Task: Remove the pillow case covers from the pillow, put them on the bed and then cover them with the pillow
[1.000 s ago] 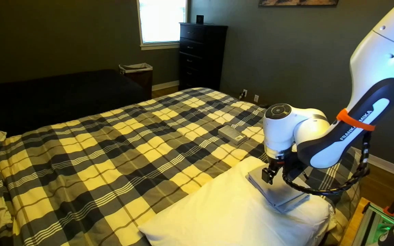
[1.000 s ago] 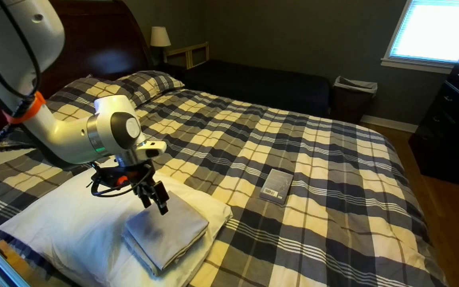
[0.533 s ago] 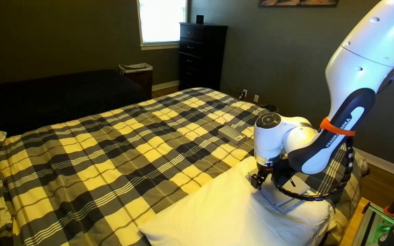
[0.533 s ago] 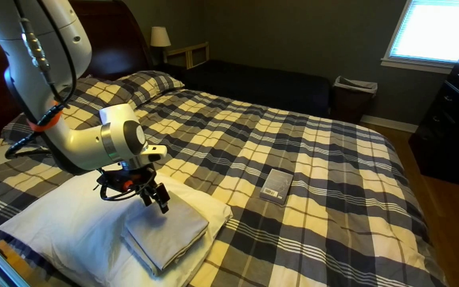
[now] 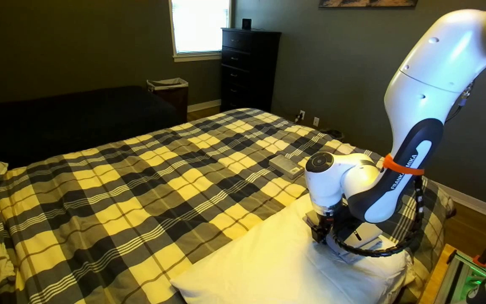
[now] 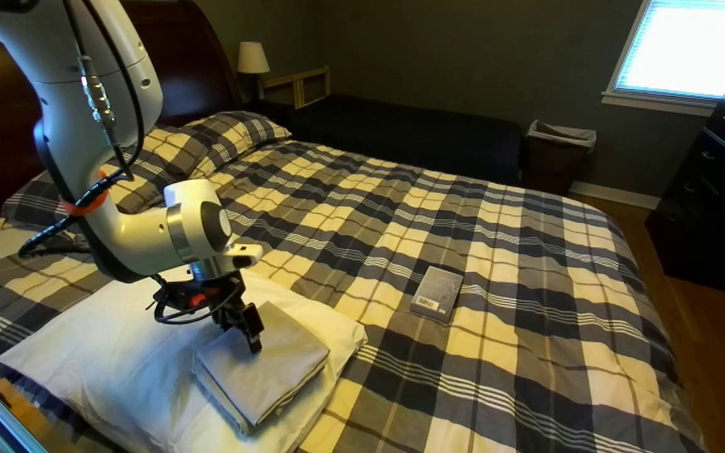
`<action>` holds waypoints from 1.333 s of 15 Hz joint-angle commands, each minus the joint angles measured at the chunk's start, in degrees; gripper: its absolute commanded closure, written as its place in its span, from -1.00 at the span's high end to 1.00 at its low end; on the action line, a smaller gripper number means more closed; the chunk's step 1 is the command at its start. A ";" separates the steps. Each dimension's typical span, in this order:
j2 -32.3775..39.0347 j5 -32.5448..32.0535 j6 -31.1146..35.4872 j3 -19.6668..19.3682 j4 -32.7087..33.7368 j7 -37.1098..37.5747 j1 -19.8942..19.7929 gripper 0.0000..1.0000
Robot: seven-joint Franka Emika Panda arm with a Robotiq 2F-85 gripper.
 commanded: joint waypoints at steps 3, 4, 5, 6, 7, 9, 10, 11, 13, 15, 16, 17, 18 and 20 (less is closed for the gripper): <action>1.32 -2.45 -6.20 -6.82 1.97 2.84 6.08 -0.03; 1.18 -2.67 -6.73 -7.42 2.16 2.84 6.34 -0.16; 0.99 -3.78 -6.81 -8.31 2.34 3.33 6.55 -0.30; 0.78 -4.53 -6.72 -8.90 2.44 3.63 6.54 -0.47; 0.60 -5.50 -6.56 -9.52 2.51 4.24 6.50 -0.60; -0.14 -7.18 -6.85 -10.53 2.45 5.37 6.11 -0.91; -0.80 -7.94 -7.07 -11.09 2.34 6.14 5.81 -0.98; -1.31 -8.86 -6.99 -11.74 2.21 7.12 5.43 -0.94; -2.43 -10.56 -7.06 -12.85 2.09 9.35 4.68 -0.93; -3.81 -12.74 -7.17 -14.15 1.88 12.38 3.72 -0.91; -4.50 -13.65 -7.33 -14.56 1.79 13.70 3.13 -0.91; -5.32 -14.90 -7.70 -15.08 1.75 15.16 2.45 -0.91; -6.08 -15.90 -8.33 -15.40 1.72 16.42 1.66 -0.91; -7.66 -17.03 -8.75 -15.67 1.53 17.86 -0.33 -0.91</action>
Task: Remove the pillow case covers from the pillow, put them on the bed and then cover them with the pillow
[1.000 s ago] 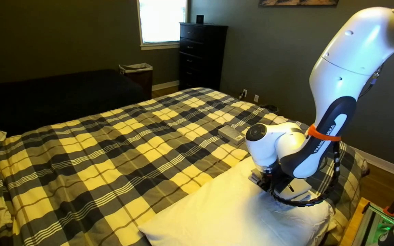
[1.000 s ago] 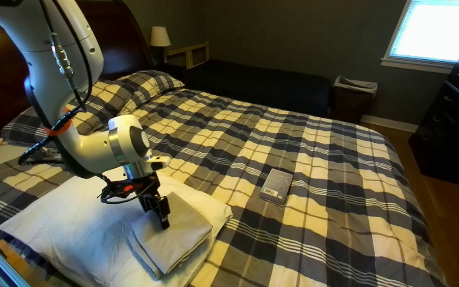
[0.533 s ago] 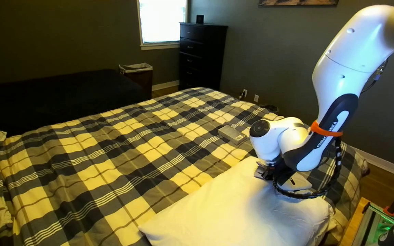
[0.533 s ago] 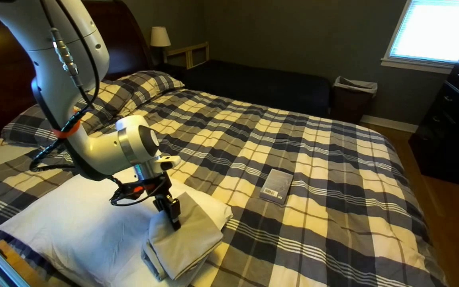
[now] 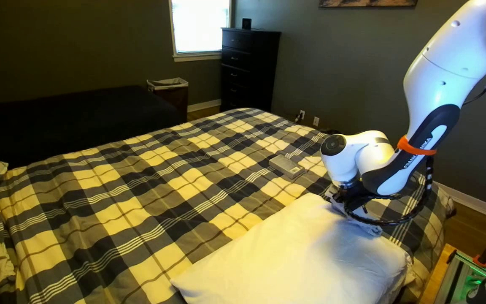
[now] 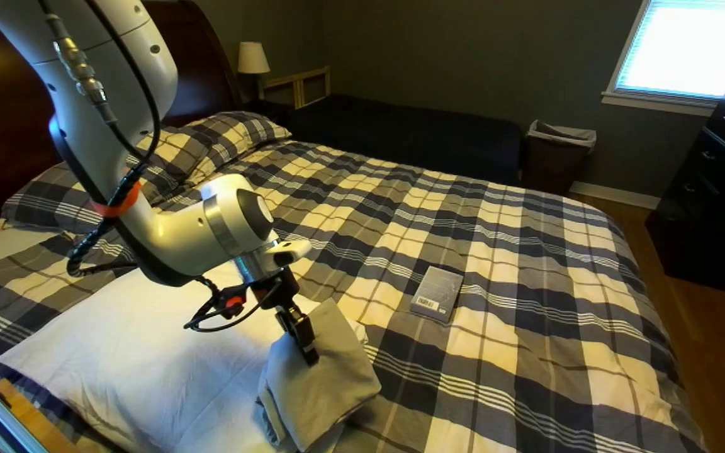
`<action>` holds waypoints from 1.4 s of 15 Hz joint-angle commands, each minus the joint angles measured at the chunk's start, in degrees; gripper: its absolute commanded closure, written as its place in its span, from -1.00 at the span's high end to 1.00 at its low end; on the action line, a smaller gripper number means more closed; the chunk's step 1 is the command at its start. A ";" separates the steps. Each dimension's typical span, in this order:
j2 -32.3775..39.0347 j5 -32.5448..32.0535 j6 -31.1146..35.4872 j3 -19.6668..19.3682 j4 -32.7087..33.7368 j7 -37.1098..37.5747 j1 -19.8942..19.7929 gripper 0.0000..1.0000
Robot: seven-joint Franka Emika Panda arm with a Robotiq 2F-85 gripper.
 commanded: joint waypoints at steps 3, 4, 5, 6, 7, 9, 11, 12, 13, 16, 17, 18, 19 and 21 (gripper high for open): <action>-2.27 -1.49 -0.64 1.44 0.08 1.29 -4.07 -0.65; -2.75 -1.54 -0.62 1.43 0.05 1.29 -4.31 -0.65; -3.01 -1.56 -0.62 1.45 0.02 1.34 -4.35 -0.65; -3.07 -1.57 -0.61 1.51 0.01 1.45 -4.34 -0.91; -2.27 -0.85 -0.80 1.11 0.82 1.29 -5.12 -0.91; -1.62 -0.11 -0.86 -0.15 1.91 1.21 -7.10 -0.91; -1.38 -0.36 -1.27 -1.27 2.90 1.60 -8.97 -0.91; -1.09 -0.19 -1.36 -1.86 3.62 1.63 -10.03 -0.91; -0.60 0.31 -1.50 -2.33 4.42 1.38 -11.02 -0.91; 2.50 1.77 -0.30 -3.67 7.56 0.32 -14.18 -0.91; 3.61 2.09 0.02 -4.01 8.74 0.16 -14.98 -0.91; 5.13 2.77 0.54 -4.19 9.96 -0.30 -15.79 -0.91; 6.41 3.13 0.85 -4.29 10.96 -0.35 -16.31 -0.91; 9.14 5.38 2.03 -3.91 12.81 -1.68 -17.32 -0.91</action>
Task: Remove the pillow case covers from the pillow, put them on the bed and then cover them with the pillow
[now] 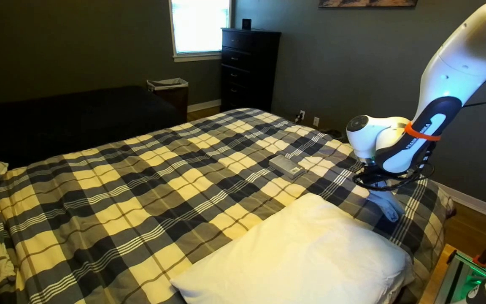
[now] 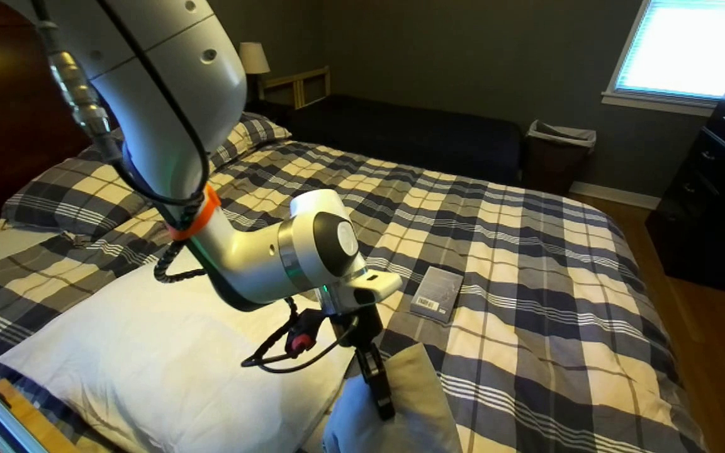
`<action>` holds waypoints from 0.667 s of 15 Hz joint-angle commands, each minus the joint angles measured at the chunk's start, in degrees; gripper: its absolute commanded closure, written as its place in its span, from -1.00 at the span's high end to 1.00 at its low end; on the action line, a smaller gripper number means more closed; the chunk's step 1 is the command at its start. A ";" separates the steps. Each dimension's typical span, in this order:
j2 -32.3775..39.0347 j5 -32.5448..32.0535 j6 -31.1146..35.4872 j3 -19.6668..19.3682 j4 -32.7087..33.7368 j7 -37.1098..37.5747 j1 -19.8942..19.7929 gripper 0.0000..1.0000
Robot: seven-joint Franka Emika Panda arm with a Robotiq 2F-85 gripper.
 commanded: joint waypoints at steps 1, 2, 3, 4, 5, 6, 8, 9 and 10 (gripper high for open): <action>6.11 4.62 2.45 0.40 4.15 -2.70 -1.43 -0.91; 7.30 6.33 3.00 0.62 4.70 -3.75 -1.52 -0.91; 8.23 7.88 3.17 0.76 5.04 -4.75 -1.28 -0.91; 9.40 9.23 3.89 0.75 5.42 -5.55 -1.11 -0.91; 10.23 10.50 4.35 0.81 5.72 -6.22 -0.84 -0.91; 11.10 11.69 5.04 0.79 6.08 -6.84 -0.60 -0.91; 12.47 14.59 6.18 0.89 6.65 -8.46 -0.20 -0.91; 13.12 15.95 6.57 0.87 6.91 -9.41 0.12 -0.91; 13.82 16.53 7.35 0.41 7.22 -9.78 0.73 -0.91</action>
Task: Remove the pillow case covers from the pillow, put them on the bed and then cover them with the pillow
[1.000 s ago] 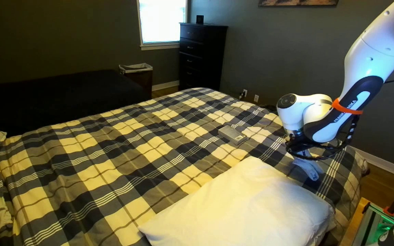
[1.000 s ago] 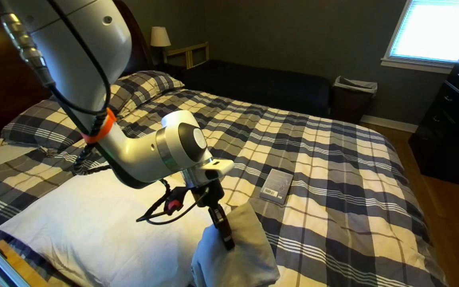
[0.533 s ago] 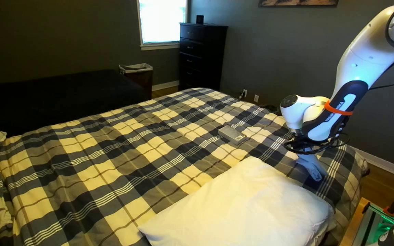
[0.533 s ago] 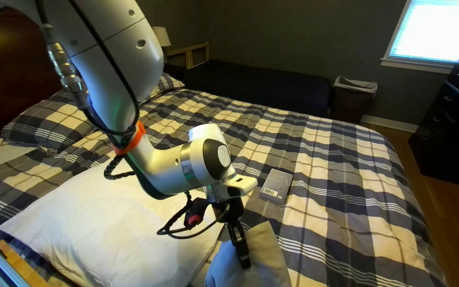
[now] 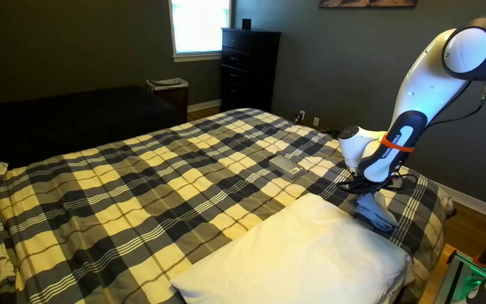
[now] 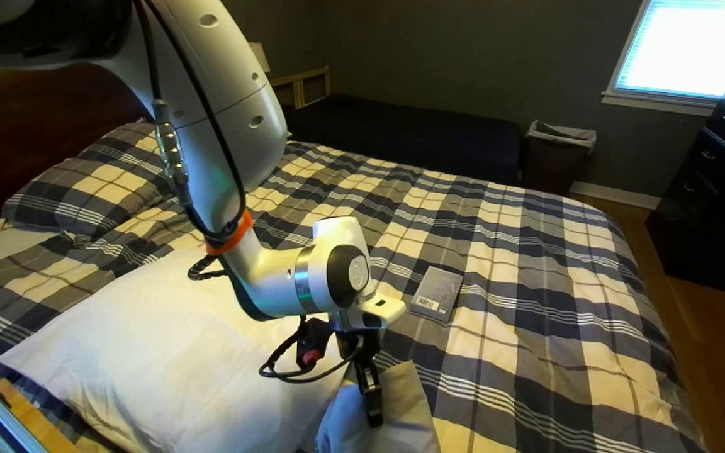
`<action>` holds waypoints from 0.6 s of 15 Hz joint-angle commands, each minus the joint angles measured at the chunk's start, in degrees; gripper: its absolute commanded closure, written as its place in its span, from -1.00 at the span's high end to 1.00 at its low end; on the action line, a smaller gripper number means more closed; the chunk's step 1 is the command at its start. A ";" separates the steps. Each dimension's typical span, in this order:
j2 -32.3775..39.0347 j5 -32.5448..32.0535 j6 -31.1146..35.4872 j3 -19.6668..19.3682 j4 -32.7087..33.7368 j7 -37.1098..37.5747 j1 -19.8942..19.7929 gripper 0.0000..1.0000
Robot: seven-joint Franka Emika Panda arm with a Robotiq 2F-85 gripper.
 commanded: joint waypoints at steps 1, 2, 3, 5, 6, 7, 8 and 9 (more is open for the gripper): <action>3.32 4.61 2.18 -0.80 1.70 -3.37 1.51 -0.91; 3.65 5.08 2.91 -1.14 1.85 -3.53 2.04 -0.15; 3.88 5.54 3.62 -1.38 1.85 -3.91 2.59 -0.13; 2.74 5.74 5.25 -1.64 0.13 -4.81 4.37 0.14; 1.88 5.30 6.67 -1.67 -1.26 -5.19 5.40 0.28; 1.20 5.16 8.01 -1.46 -2.46 -5.99 6.20 0.45; 0.86 4.86 9.34 -1.72 -3.27 -6.12 7.29 0.59; 0.37 4.43 10.71 -2.12 -4.33 -5.98 8.64 0.76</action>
